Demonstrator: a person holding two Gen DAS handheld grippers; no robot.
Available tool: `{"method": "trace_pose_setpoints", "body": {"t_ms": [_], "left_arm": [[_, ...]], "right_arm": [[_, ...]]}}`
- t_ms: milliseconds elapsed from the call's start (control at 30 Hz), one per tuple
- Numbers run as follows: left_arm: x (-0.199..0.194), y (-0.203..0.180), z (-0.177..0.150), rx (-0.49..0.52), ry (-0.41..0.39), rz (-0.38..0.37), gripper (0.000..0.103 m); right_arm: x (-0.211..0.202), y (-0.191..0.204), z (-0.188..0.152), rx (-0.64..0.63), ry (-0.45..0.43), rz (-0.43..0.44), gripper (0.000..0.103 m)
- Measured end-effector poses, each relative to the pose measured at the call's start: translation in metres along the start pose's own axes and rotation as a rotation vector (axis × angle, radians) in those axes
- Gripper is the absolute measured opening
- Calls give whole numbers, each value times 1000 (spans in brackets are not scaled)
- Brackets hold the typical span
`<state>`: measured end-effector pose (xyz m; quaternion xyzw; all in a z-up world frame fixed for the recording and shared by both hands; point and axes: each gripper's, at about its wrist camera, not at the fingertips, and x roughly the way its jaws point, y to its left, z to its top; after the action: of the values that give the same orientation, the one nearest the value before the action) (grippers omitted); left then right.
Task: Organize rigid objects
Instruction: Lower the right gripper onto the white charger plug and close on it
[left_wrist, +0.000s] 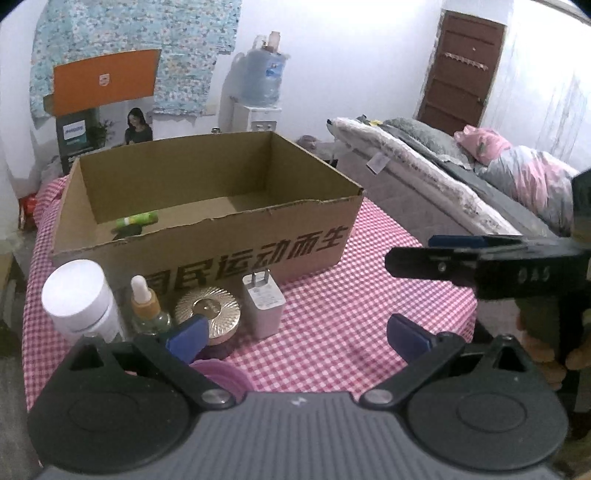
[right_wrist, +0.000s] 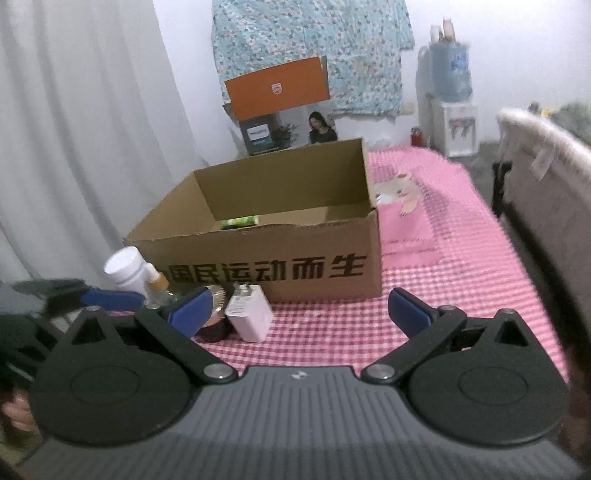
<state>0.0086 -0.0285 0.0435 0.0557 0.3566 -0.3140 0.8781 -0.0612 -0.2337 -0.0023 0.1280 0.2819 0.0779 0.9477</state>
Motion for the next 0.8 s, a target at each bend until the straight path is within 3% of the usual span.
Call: {"method": "trace_pose_setpoints", "body": {"t_ms": [300,433,567,800], "left_arm": [[33,-26,-3,206,8,96,101],[44,-27,-4,246,4,105,93],[56,-27,-2,269,12,117,77],[71,-19,1,233,50,105,64]], "right_arm": [[30,-11,6,110,59,125,102],[50,-14,10,162,105,180,100],[70,-14,12,176,155,218,91],[106,-12,12,202,253,265,60]]}}
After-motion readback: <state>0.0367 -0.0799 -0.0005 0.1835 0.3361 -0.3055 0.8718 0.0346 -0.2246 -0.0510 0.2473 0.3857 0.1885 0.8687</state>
